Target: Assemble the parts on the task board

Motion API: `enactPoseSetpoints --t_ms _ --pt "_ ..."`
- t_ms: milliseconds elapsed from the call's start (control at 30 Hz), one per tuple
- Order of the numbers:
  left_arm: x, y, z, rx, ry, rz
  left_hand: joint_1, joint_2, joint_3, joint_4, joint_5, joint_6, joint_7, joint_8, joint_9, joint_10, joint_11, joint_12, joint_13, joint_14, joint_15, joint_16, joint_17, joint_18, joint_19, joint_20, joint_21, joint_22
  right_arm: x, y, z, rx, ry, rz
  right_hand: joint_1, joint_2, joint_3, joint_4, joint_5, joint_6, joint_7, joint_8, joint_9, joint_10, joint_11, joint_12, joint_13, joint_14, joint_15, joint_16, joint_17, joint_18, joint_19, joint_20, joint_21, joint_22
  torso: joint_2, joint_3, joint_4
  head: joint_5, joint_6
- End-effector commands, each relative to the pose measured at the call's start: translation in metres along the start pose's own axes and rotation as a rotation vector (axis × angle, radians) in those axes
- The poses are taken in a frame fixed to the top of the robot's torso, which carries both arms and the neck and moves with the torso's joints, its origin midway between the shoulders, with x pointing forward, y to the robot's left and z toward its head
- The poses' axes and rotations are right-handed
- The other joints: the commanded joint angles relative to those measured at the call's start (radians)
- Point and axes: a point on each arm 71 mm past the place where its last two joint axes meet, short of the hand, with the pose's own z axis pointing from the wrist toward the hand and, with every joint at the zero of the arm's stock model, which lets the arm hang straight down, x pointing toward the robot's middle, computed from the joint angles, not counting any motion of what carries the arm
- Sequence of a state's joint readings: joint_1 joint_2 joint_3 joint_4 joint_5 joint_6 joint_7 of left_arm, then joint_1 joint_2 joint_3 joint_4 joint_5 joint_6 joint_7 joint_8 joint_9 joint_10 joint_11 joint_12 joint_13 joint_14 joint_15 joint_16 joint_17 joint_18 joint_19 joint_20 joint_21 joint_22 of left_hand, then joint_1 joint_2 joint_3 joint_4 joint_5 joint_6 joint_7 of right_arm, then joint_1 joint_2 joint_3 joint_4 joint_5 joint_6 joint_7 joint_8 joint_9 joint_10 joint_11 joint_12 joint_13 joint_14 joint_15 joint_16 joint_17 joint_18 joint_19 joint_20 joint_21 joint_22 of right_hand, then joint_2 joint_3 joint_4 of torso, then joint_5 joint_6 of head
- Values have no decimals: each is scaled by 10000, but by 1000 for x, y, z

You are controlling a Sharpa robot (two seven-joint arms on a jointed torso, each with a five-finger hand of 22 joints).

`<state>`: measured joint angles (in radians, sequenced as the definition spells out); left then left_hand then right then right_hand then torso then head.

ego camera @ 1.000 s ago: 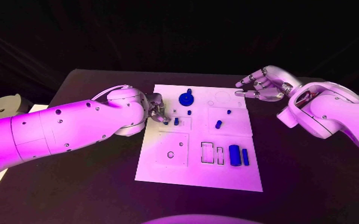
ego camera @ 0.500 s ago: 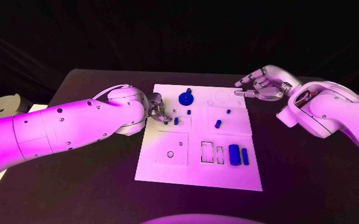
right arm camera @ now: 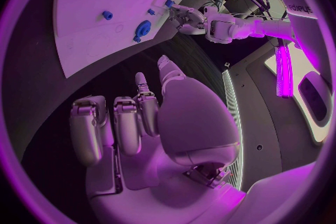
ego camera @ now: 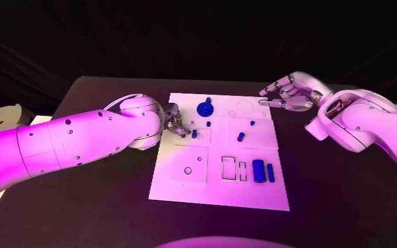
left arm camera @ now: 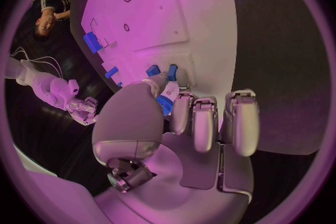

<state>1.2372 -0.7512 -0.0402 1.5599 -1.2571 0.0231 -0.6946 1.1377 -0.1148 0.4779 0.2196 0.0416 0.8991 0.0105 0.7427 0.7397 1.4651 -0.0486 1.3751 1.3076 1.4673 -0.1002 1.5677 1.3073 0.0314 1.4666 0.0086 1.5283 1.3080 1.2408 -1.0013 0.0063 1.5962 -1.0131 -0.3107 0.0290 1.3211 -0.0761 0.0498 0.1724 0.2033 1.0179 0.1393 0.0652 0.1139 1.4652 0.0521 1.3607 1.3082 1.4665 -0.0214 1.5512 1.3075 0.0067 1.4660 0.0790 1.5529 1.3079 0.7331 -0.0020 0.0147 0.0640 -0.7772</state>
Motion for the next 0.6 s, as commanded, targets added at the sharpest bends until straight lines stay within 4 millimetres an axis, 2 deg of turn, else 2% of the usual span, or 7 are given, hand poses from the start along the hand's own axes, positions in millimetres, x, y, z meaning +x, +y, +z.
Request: enactPoseSetpoints --t_ms 33,333,600 --pt "4 5 1 -581 284 28 -50 -136 -107 25 51 -4 27 -61 11 89 -54 26 711 1035 -62 31 2635 -182 799 -78 61 2133 1 1 0 -118 59 -48 -10 61 -41 5 27 5 7 31 13 59 26 -44 1508 940 36 -49 2212 36 822 88 -72 2228 3 5 -1 -1 -9" --pt "4 8 2 -768 326 -52 -327 -377 -341 271 52 75 22 -64 10 86 -59 -3 683 1035 -74 31 2635 -192 819 -84 88 2172 1 1 0 -119 34 -49 -12 61 -45 6 28 2 8 30 13 45 27 -73 1493 933 36 -66 2184 43 807 88 -88 2202 -2 -1 -2 -14 0" --pt "2 11 1 -820 158 -230 -828 -717 -845 713 56 205 9 17 67 96 -68 9 698 1035 -83 31 2635 -201 836 -84 111 2207 0 1 0 -122 15 -50 -14 60 -49 7 29 -1 8 28 13 41 28 -80 1490 931 36 -71 2175 45 802 88 -94 2192 -2 -10 0 -23 8"
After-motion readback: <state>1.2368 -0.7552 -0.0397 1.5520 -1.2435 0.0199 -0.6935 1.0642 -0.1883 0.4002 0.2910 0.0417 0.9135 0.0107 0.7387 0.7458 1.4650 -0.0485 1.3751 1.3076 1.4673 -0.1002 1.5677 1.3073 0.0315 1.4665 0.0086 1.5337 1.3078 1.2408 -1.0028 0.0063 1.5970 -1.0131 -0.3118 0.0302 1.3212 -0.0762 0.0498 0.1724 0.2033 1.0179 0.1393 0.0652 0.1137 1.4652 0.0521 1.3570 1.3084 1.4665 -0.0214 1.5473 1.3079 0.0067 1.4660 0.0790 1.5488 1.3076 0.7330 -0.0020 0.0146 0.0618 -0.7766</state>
